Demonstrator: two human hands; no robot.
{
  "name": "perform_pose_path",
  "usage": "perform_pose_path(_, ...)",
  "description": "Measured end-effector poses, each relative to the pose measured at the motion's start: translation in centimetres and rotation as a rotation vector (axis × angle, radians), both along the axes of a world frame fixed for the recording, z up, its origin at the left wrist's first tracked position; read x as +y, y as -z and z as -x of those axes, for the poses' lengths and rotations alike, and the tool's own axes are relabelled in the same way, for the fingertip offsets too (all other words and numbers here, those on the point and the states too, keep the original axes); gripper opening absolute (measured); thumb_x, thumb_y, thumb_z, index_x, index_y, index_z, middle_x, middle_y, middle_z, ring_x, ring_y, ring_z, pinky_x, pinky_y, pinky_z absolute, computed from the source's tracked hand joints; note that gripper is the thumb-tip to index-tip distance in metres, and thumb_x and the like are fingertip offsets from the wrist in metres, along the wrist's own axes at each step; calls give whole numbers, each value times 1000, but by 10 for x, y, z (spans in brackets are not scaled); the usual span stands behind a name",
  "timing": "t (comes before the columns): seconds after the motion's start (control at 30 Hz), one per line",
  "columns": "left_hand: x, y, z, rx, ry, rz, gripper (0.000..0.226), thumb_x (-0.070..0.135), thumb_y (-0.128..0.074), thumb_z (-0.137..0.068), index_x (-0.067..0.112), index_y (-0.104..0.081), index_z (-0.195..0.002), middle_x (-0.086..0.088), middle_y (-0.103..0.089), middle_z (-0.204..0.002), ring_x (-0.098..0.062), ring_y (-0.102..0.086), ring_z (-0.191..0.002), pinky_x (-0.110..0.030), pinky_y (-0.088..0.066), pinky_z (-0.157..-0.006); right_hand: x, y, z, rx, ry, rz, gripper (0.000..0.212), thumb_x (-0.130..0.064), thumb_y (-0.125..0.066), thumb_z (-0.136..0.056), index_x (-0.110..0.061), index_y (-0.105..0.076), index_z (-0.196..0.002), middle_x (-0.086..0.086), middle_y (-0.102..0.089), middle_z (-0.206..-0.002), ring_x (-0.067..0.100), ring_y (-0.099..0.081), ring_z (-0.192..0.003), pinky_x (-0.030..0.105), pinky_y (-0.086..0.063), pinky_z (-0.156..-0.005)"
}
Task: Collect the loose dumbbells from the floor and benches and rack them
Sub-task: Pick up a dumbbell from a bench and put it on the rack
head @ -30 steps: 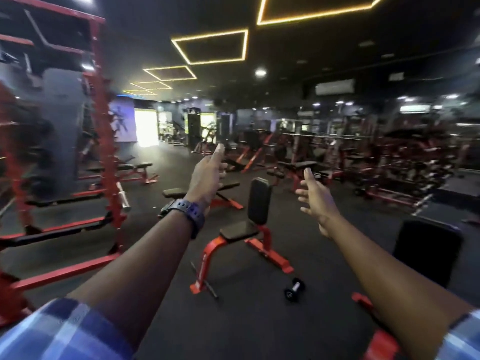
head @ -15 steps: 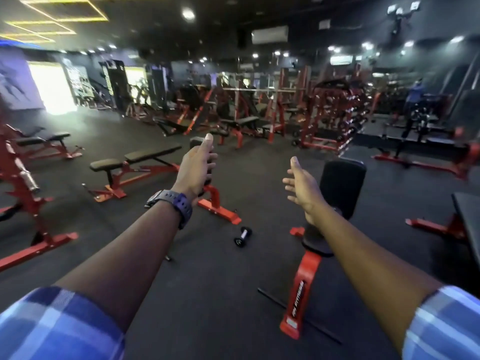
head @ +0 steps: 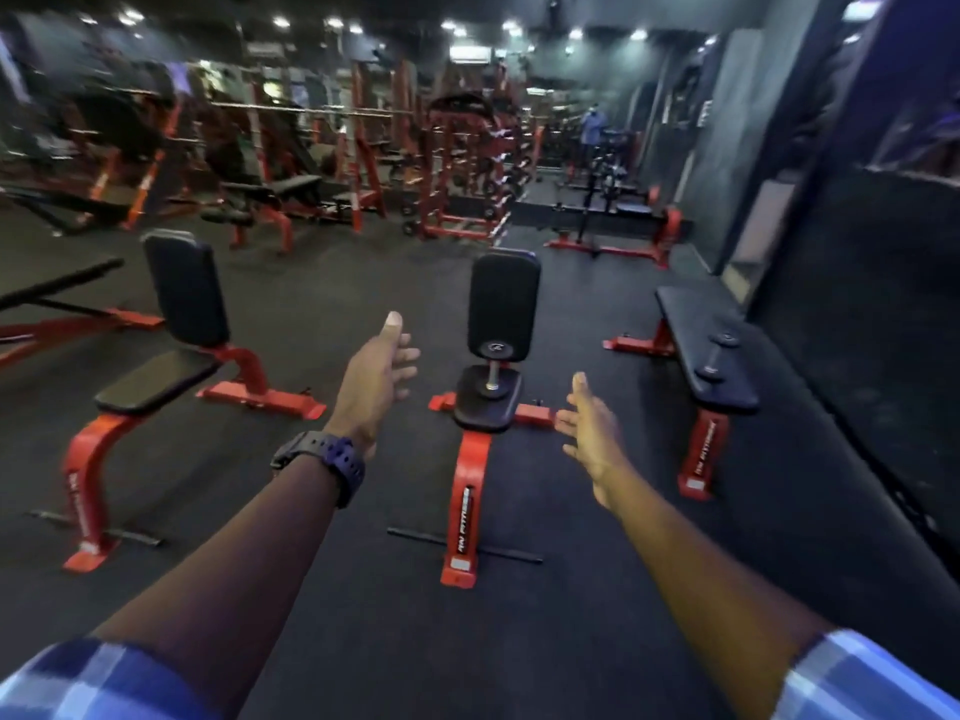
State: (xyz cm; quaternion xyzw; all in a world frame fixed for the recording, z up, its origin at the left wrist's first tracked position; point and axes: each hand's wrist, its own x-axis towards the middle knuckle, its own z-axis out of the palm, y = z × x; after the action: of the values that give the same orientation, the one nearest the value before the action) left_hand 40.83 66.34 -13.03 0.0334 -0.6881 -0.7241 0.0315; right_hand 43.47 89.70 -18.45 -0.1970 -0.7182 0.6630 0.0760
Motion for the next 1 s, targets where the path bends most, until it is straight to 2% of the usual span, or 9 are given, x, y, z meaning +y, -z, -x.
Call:
perform_pose_path(0.07, 14, -4, -2, 8, 60, -18, 59, 62, -37, -99, 16, -60, -127, -1, -64, -116, -19, -60, -106, -38, -47, -94, 10, -3, -13, 2, 54, -3, 74, -72, -39, -91, -6, -59, -119, 22, -63, -128, 39, -60, -120, 57, -47, -103)
perform_pose_path(0.17, 28, -6, -6, 8, 118, -25, 58, 59, -35, -100, 14, -58, -127, -6, -62, -122, -23, -59, -112, -42, -47, -99, 19, -4, -31, 16, 106, 7, 66, -70, -39, -92, -12, -59, -116, 16, -67, -123, 38, -60, -122, 56, -45, -104)
perform_pose_path(0.3, 33, -8, -10, 40, 166, -14, 55, 59, -33, -101, 15, -56, -124, -6, -62, -125, -21, -60, -112, -44, -45, -102, 25, -5, -51, 32, 177, 34, 77, -69, -39, -93, -2, -53, -129, 19, -61, -132, 43, -51, -129, 59, -43, -108)
perform_pose_path(0.4, 31, -9, -12, 62, 174, -24, 54, 59, -34, -101, 16, -55, -125, -8, -62, -127, -19, -59, -108, -46, -45, -104, 26, -7, -59, 32, 214, 28, 69, -68, -40, -93, -8, -59, -122, 18, -64, -129, 39, -56, -126, 56, -45, -107)
perform_pose_path(0.53, 28, -12, -12, 84, 144, -40, 52, 59, -37, -100, 17, -57, -122, -3, -63, -117, -16, -59, -100, -45, -45, -103, 24, -11, -63, 44, 220, 17, 44, -69, -39, -92, -29, -56, -93, 3, -65, -108, 33, -59, -122, 52, -48, -105)
perform_pose_path(0.6, 26, -13, -10, 89, 136, -42, 53, 59, -37, -100, 17, -57, -124, -2, -63, -119, -14, -60, -101, -42, -46, -101, 20, -14, -61, 52, 211, 12, 43, -69, -39, -93, -29, -55, -93, 1, -64, -105, 33, -59, -123, 52, -48, -105)
perform_pose_path(0.73, 20, -12, -5, 96, 136, -38, 55, 60, -36, -100, 16, -57, -126, -3, -62, -123, -15, -61, -105, -38, -47, -97, 13, -14, -56, 62, 192, 17, 45, -69, -39, -93, -27, -55, -96, 9, -66, -115, 33, -58, -124, 52, -47, -106)
perform_pose_path(0.9, 12, -11, 3, 80, 134, -29, 61, 61, -36, -99, 13, -55, -132, -6, -61, -129, -22, -59, -118, -43, -46, -104, 12, -13, -51, 67, 181, 0, 46, -70, -38, -92, -28, -54, -100, 3, -64, -114, 29, -59, -122, 51, -48, -106)
perform_pose_path(1.0, 10, -11, 9, 82, 126, -33, 57, 62, -35, -99, 16, -55, -127, -5, -61, -128, -22, -58, -119, -45, -45, -106, 13, -14, -48, 68, 181, -1, 44, -70, -38, -92, -29, -54, -97, 9, -65, -119, 30, -59, -123, 51, -48, -106)
